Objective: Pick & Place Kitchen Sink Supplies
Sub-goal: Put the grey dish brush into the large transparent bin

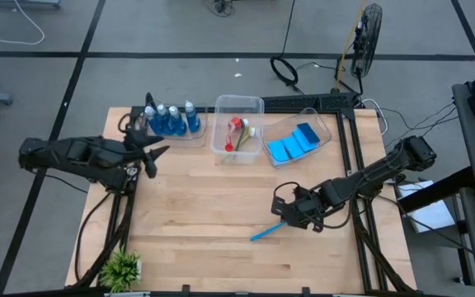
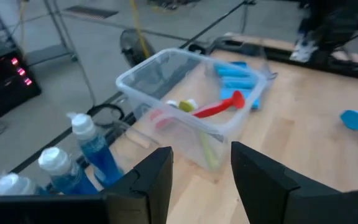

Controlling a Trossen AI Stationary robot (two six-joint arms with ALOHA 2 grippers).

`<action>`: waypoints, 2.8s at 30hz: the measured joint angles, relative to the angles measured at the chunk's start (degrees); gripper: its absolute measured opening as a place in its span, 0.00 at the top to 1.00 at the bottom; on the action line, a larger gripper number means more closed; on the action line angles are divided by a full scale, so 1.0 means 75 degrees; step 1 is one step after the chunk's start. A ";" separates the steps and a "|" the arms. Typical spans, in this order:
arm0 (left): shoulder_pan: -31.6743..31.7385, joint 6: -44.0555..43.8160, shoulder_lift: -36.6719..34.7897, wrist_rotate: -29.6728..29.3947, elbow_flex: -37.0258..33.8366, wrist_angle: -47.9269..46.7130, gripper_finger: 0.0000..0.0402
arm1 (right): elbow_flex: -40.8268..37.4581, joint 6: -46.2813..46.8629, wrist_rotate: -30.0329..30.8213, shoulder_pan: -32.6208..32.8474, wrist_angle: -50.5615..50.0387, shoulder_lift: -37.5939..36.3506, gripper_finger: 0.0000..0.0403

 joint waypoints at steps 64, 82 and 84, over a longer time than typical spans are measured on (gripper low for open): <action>0.0000 0.0703 -0.0717 0.0385 0.0000 -0.0539 0.59 | 0.0009 0.0218 0.0201 -0.0179 0.1116 0.2591 0.97; -0.0002 0.0707 -0.0717 0.0383 0.0000 -0.0536 0.59 | -0.0009 -0.1943 0.1587 -0.0463 0.1705 0.1293 0.98; 0.0000 0.0706 -0.0716 0.0383 0.0000 -0.0532 0.59 | -0.0006 -0.2484 0.1638 -0.0652 0.1750 0.0931 0.98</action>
